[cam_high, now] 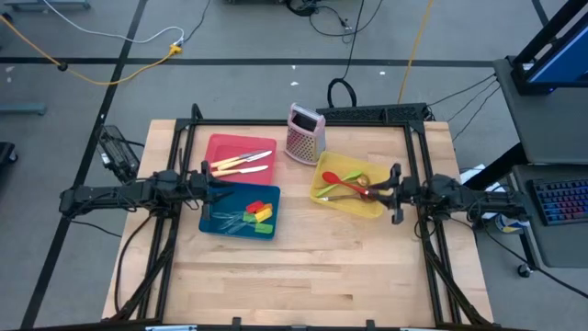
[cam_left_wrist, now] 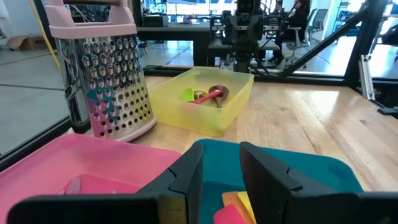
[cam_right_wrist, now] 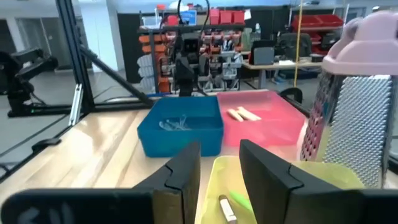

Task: Pick & Place Kitchen Items
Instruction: Return to Home Position

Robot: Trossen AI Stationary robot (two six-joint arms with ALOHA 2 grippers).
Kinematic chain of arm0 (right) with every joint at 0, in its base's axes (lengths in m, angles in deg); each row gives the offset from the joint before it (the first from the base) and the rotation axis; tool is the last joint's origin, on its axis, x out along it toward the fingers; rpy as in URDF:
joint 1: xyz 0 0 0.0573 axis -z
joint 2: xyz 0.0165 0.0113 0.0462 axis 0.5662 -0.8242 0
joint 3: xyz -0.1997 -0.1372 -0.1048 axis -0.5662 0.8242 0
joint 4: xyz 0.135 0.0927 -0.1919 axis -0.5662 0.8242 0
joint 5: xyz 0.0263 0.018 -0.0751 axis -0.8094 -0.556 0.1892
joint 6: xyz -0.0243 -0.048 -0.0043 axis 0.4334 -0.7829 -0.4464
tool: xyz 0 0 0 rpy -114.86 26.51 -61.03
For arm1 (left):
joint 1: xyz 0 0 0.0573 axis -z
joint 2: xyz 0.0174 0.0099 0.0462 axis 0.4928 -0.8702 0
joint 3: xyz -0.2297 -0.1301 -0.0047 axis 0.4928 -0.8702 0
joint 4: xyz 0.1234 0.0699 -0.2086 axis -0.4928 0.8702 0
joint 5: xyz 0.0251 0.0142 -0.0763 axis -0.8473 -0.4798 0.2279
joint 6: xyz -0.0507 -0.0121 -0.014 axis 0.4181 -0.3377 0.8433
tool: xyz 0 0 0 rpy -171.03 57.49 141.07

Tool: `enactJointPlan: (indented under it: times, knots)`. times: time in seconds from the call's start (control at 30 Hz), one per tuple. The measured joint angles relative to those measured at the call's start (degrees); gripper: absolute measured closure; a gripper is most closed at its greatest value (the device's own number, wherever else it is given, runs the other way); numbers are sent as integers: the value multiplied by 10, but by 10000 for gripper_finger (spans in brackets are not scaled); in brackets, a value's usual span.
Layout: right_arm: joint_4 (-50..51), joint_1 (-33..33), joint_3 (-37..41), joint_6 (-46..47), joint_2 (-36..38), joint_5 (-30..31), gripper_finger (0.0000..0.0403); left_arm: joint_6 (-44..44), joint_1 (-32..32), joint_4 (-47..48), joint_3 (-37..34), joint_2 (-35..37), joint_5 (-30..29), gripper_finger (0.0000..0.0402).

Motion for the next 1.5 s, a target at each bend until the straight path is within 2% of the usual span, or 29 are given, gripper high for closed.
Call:
enactJointPlan:
  times: [1.5]
  knots:
    - [-9, 0, 2, -17, -3, -7, 298, 0, 0, 0, 0, 0, 0, 291]
